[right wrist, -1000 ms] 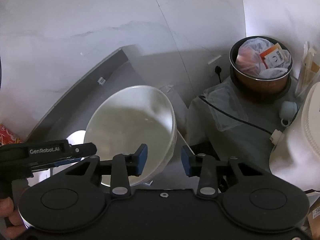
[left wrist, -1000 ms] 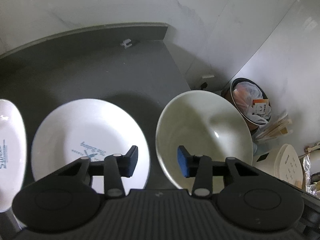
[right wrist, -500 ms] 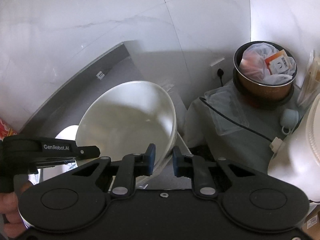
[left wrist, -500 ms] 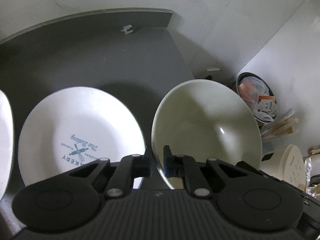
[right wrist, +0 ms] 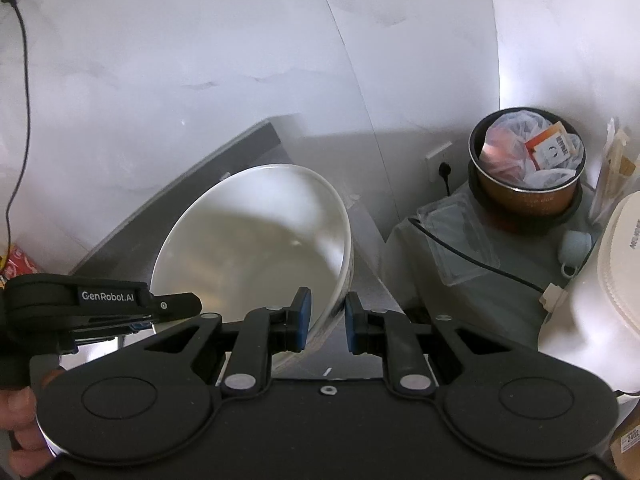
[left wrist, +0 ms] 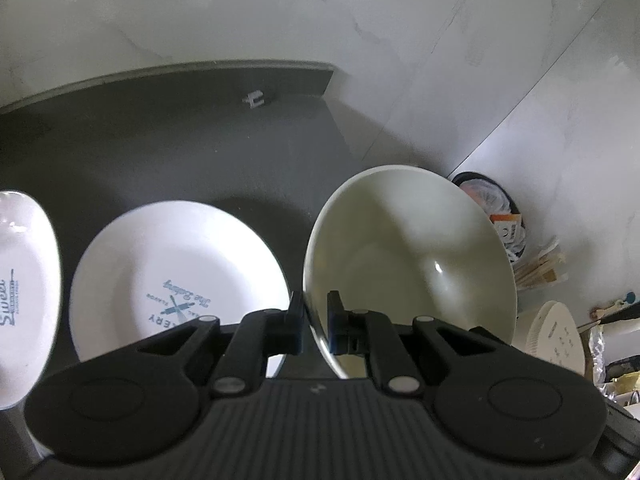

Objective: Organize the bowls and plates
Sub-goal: 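Carry the smaller white bowl and lower it onto the stacked bowls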

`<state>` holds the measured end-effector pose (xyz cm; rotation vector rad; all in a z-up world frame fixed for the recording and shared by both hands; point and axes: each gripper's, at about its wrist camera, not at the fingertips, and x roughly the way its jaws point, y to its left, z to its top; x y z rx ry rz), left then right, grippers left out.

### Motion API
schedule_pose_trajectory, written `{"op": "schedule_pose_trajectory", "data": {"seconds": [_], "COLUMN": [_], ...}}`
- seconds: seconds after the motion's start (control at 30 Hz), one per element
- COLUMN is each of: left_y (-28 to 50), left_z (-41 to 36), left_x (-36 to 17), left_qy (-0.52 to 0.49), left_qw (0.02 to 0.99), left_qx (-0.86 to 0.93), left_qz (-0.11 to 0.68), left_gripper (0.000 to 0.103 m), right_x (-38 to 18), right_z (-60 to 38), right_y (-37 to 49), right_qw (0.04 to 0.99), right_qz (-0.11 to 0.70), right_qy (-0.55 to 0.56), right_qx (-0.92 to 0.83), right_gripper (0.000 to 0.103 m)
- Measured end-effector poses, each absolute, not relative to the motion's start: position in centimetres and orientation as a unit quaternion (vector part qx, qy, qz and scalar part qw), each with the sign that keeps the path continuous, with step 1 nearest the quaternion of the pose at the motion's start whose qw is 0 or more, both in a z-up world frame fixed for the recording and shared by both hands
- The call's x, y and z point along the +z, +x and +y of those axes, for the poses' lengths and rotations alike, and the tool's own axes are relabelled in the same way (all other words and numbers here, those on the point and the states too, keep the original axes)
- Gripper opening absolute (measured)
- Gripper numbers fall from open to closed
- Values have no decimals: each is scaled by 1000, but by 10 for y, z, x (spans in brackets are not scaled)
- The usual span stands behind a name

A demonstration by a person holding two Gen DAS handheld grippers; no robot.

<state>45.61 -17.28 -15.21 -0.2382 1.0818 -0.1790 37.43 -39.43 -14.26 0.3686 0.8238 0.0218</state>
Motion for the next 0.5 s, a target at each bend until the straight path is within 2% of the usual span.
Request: {"op": "schedule_pose_trajectory", "data": {"seconds": [0.5], "left_y": [414], "left_z": [-126], "left_x": [-109], "left_qy": [-119], "left_qw": [858], "left_qx": [-106], "left_qz": [488], "left_gripper": [10], "right_x": [-99], "right_z": [-342], "right_y": [329], "right_qw": [916], "right_qz": [362], "right_qy": [172], "right_qx": [-2], "right_gripper": [17]}}
